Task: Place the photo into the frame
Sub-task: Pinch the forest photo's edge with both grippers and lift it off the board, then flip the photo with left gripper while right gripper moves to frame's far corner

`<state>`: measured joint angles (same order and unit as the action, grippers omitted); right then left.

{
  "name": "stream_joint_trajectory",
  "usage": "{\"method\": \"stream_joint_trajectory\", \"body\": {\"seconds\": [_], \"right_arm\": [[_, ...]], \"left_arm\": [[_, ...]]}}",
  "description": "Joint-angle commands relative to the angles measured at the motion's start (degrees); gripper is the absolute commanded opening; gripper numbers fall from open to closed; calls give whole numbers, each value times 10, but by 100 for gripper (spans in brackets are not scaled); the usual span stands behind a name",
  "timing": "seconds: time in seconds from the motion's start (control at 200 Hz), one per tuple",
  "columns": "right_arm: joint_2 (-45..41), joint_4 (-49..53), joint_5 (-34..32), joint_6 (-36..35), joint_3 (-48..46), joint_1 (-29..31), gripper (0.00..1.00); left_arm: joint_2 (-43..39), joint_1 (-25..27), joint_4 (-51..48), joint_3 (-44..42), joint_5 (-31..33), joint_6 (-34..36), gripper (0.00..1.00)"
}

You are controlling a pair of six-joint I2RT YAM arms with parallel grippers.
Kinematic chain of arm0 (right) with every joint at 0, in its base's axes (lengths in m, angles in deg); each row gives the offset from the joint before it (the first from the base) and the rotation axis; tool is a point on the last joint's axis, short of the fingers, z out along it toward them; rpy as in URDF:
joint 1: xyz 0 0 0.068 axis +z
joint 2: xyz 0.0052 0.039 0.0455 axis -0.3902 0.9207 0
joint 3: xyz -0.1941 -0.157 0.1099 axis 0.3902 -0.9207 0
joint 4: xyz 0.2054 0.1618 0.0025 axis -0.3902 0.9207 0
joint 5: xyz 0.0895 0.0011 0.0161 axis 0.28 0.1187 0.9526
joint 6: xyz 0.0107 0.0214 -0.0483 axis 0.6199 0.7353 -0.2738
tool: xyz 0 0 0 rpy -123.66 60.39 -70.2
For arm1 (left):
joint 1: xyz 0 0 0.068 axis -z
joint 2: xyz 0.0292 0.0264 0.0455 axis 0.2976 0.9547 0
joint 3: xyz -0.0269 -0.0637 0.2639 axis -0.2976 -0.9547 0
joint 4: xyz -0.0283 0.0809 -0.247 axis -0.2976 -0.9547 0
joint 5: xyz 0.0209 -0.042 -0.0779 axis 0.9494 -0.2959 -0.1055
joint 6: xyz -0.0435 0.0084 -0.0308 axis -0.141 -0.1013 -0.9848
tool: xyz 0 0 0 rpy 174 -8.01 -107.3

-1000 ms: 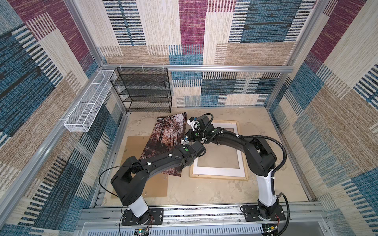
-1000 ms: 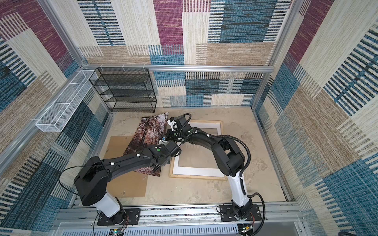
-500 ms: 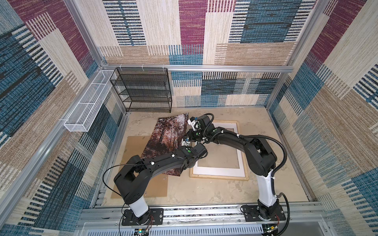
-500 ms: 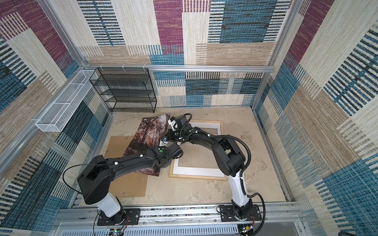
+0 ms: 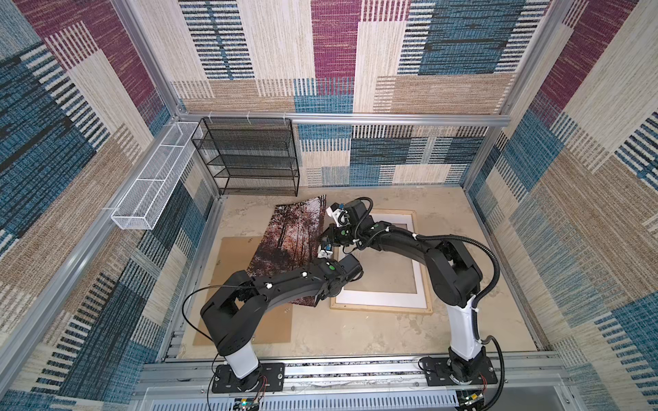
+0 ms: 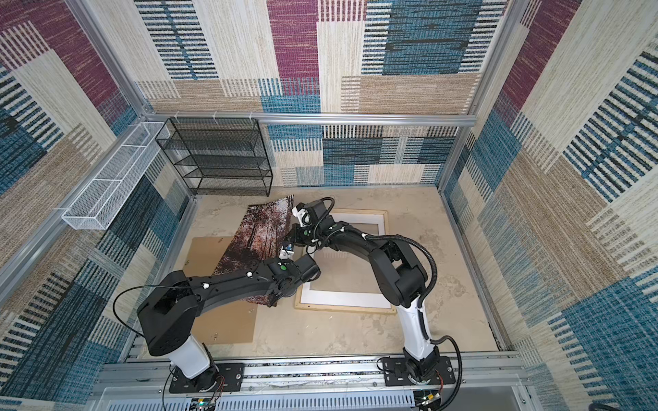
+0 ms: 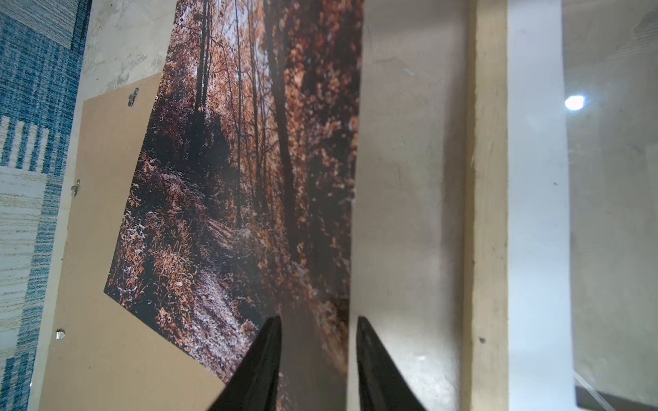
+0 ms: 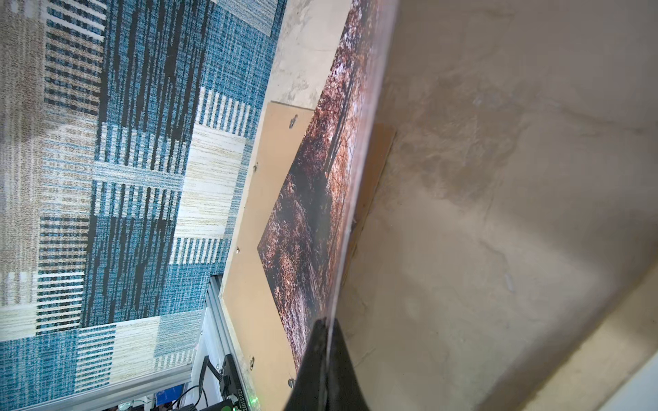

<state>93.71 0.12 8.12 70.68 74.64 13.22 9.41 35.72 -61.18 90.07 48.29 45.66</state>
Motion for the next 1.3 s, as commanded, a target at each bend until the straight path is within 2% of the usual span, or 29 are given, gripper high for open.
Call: {"method": "stream_joint_trajectory", "body": {"seconds": [0.0, 0.376, 0.736, 0.916, 0.946, 1.012, 1.037, 1.082, 1.172, 1.297], "right_arm": [[-7, -21, 9, 4, 1, -1, 0], [-8, -20, 13, 3, -3, -2, 0], [-12, -22, 15, 0, -7, -3, 1], [-24, -31, 19, -4, -17, -6, 15], [-28, -33, 17, -4, -20, -7, 23], [-44, -48, 10, -1, -35, -8, 25], [-52, -56, 6, 2, -45, -9, 34], [-66, -72, 2, 4, -59, -12, 42], [-87, -76, -4, -1, -69, -18, 44], [-123, -83, -5, -15, -88, -29, 54]], "left_arm": [[7, 3, -3, -2, 14, -9, 37], [11, 4, -21, 6, 27, -17, 22], [5, 5, -54, 23, 47, -22, 1], [0, 5, -70, 32, 54, -23, 0], [0, 5, -77, 36, 55, -22, 0], [-1, 4, -89, 45, 57, -19, 0], [-3, 4, -95, 49, 56, -18, 0], [-5, 5, -102, 56, 55, -14, 0], [-13, 4, -121, 72, 56, -4, 0], [-19, 3, -161, 112, 62, 23, 0]]}}
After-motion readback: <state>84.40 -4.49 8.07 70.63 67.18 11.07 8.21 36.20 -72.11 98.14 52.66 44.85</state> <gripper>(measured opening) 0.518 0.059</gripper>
